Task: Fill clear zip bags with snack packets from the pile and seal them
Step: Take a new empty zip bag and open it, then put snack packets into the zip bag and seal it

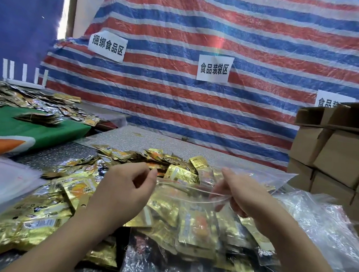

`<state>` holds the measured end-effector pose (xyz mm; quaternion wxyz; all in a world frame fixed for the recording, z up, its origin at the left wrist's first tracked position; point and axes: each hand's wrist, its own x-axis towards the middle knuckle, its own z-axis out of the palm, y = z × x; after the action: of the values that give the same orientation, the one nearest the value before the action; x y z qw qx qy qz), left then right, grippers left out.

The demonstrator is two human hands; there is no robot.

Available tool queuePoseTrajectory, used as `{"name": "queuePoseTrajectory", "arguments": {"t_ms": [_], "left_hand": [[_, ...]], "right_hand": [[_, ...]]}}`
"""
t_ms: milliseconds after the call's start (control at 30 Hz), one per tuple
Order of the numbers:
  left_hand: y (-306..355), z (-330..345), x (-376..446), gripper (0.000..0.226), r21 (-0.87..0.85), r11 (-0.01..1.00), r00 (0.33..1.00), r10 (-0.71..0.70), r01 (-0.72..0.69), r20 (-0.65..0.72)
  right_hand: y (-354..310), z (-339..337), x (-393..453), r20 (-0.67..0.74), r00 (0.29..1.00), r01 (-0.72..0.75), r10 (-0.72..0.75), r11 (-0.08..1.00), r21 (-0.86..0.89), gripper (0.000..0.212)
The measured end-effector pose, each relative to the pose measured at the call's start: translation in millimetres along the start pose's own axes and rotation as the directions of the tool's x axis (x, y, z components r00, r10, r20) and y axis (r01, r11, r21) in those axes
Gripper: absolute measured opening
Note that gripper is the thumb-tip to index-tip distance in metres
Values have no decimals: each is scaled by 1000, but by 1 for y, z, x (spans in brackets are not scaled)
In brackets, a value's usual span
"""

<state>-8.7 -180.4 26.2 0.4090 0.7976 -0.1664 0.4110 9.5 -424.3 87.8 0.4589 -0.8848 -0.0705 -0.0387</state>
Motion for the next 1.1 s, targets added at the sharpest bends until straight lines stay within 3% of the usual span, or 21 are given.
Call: {"name": "queuePoseTrajectory", "arguments": {"t_ms": [133, 267, 333, 433, 533, 600, 733, 900, 1033, 1100], "left_hand": [[-1, -3, 3, 42, -56, 998, 997, 21, -17, 71], [-5, -4, -1, 38, -79, 996, 974, 56, -39, 219], [-6, -4, -2, 36, -73, 996, 956, 76, -57, 283], [-10, -3, -3, 33, -45, 997, 933, 81, -70, 350], [-12, -2, -3, 33, -35, 997, 924, 79, -72, 374], [-13, -2, -2, 33, -27, 997, 923, 79, -74, 377], [-14, -2, -3, 33, -16, 998, 915, 67, -66, 398], [-15, 0, -5, 34, 15, 999, 907, 38, -49, 420], [-15, -1, -6, 34, 34, 999, 901, 23, -41, 434], [-14, 0, -6, 34, 23, 999, 899, 26, -40, 437]], "right_hand": [[1, -4, 22, -14, 1000, 6, -7, 994, -111, 48], [-9, 0, 46, 180, 980, 155, -87, 902, -404, 18], [-17, 7, 56, 319, 944, 260, -82, 778, -572, 7], [-28, 24, 66, 454, 889, 364, 51, 522, -771, 36], [-28, 39, 75, 450, 869, 391, 206, 271, -879, 59], [-23, 47, 81, 422, 870, 386, 255, 178, -905, 54], [-13, 53, 85, 369, 881, 344, 297, 135, -929, 50], [-10, 51, 85, 395, 858, 339, 327, 218, -915, 35], [-13, 60, 89, 405, 886, 346, 227, 258, -902, 70], [-15, 69, 90, 403, 908, 366, 115, 250, -897, 62]]}}
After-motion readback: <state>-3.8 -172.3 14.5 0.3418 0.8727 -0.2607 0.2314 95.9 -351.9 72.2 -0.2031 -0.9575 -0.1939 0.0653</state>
